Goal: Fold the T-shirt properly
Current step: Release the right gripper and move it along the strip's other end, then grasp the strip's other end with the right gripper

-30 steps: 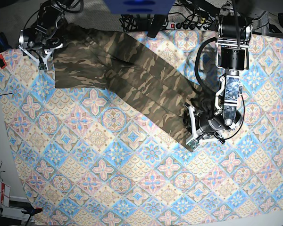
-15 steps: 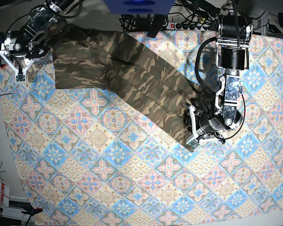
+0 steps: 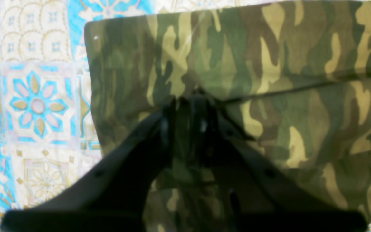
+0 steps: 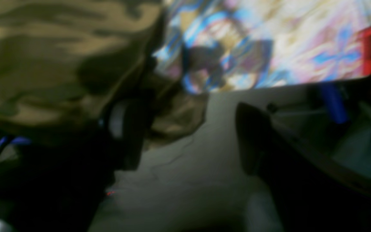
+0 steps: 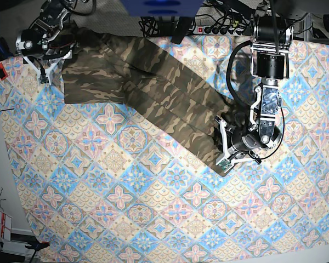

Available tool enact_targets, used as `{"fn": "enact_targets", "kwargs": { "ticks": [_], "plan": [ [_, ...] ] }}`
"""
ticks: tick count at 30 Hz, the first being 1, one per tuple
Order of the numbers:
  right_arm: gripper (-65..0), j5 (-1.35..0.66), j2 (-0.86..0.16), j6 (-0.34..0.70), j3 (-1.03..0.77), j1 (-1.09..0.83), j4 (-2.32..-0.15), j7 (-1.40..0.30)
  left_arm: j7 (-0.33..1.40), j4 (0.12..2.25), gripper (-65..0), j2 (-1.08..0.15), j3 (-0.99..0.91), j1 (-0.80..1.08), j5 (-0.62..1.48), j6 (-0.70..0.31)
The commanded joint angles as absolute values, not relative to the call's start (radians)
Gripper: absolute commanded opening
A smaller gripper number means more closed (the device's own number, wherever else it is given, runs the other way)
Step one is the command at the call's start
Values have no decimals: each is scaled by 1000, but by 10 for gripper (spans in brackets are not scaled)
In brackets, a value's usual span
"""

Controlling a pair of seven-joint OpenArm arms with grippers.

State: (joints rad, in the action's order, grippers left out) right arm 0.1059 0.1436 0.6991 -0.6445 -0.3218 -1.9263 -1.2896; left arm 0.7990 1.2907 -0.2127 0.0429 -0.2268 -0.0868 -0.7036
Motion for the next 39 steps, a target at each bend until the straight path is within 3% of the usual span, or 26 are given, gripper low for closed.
{"fn": "enact_targets", "kwargs": {
  "ticks": [1, 10, 18, 24, 34, 36, 39],
  "plan": [
    [-222, 81, 128, 698, -648, -320, -1946, -1287, 782, 1307, -569, -217, 41, -249, -79, -698],
    [-222, 61, 101, 698, -619, -314, -1931, -1287, 782, 1307, -569, -217, 41, -239, -79, -698],
    [-222, 59, 119, 698, -357, -369, -1929, -1283, 786, 1307, -569, -217, 41, -239, -79, -698],
    [-222, 67, 147, 698, -354, -367, -1828, -1273, 788, 1307, -569, -217, 41, -239, -79, -698],
    [-223, 68, 139, 698, -363, -340, -1658, -1075, 788, 1307, -569, -219, 41, -237, -79, -698],
    [-260, 68, 116, 698, -357, -306, -1630, -1069, 788, 1307, -569, -219, 41, -237, -79, -698],
    [-423, 68, 105, 698, -366, -252, -1584, -1072, 788, 1307, -569, -219, 41, -237, -79, -698]
  ]
}}
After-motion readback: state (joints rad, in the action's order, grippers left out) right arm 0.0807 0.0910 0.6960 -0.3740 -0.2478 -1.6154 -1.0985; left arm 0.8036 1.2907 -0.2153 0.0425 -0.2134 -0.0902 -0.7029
